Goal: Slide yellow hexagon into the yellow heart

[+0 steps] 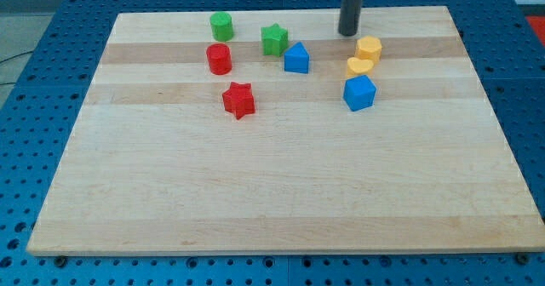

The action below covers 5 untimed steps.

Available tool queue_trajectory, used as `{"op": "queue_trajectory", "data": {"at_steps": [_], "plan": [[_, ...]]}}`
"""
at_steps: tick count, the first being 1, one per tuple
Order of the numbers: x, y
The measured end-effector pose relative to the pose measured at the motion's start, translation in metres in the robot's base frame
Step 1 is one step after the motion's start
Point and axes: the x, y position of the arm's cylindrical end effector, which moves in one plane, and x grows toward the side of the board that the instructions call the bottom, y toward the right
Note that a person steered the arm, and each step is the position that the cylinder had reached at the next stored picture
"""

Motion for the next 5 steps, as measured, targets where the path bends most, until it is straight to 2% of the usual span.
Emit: {"op": "queue_trajectory", "data": {"at_steps": [1,2,3,4,5], "plan": [[0.032,0.009],[0.080,-0.030],[0.090,-0.023],[0.050,-0.038],[0.044,0.025]]}}
